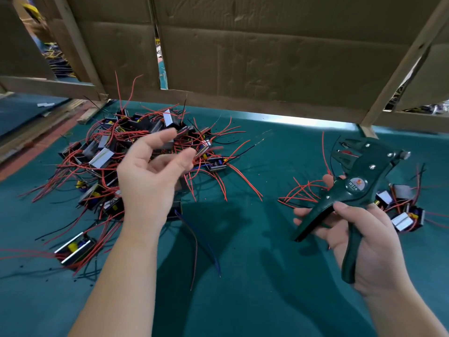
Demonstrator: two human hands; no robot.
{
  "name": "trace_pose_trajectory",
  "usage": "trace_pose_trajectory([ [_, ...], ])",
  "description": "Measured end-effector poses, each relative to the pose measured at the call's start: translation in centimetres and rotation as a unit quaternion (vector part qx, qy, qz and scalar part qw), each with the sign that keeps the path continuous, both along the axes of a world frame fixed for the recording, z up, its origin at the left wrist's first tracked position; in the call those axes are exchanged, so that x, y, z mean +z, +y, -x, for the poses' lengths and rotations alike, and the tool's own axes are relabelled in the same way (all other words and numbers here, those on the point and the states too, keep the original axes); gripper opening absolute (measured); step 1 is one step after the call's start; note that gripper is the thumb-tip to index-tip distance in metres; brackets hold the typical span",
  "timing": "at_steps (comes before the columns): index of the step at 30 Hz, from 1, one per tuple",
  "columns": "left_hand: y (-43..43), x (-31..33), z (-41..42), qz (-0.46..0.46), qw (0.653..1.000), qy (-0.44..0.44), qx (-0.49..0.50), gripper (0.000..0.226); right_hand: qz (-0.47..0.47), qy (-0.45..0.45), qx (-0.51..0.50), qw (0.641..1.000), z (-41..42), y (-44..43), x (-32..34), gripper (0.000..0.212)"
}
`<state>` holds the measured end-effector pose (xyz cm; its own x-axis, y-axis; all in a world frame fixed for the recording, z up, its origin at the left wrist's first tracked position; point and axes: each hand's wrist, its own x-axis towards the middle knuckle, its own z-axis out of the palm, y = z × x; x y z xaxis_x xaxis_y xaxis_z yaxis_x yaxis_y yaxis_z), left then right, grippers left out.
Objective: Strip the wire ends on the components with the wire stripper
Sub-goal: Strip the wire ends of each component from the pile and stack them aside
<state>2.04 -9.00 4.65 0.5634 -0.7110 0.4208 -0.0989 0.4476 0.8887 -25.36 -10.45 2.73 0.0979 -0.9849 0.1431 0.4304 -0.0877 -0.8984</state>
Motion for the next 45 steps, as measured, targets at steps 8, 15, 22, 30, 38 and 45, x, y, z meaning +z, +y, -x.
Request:
trace_pose_trajectory([
  [8, 0.5, 1.1, -1.2, 0.098, 0.952, 0.262, -0.125, 0.014, -0.013, -0.019, 0.004, 1.000, 0.1, -0.1, 0.0, 0.033],
  [15, 0.5, 0.4, 2.0, 0.014, 0.929, 0.129, -0.348, 0.045, -0.012, -0.028, 0.010, 0.999, 0.0, 0.0, 0.3, 0.036],
  [22, 0.6, -0.1, 1.8, -0.101, 0.933, 0.024, -0.344, 0.029, -0.015, -0.023, 0.000, 1.000, -0.1, 0.0, 0.6, 0.030],
  [30, 0.3, -0.5, 1.0, -0.347, 0.778, -0.499, -0.159, 0.057, -0.029, -0.026, 0.002, 0.999, -0.2, -0.1, 0.5, 0.031],
  [38, 0.9, -0.7, -0.3, -0.397, 0.715, -0.530, -0.224, 0.055, -0.039, -0.035, 0.009, 0.999, -0.2, -0.2, 0.4, 0.029],
  [45, -0.1, -0.7, -0.4, -0.194, 0.904, -0.380, 0.002, 0.017, -0.046, -0.032, 0.011, 0.998, -0.1, -0.2, 0.5, 0.031],
])
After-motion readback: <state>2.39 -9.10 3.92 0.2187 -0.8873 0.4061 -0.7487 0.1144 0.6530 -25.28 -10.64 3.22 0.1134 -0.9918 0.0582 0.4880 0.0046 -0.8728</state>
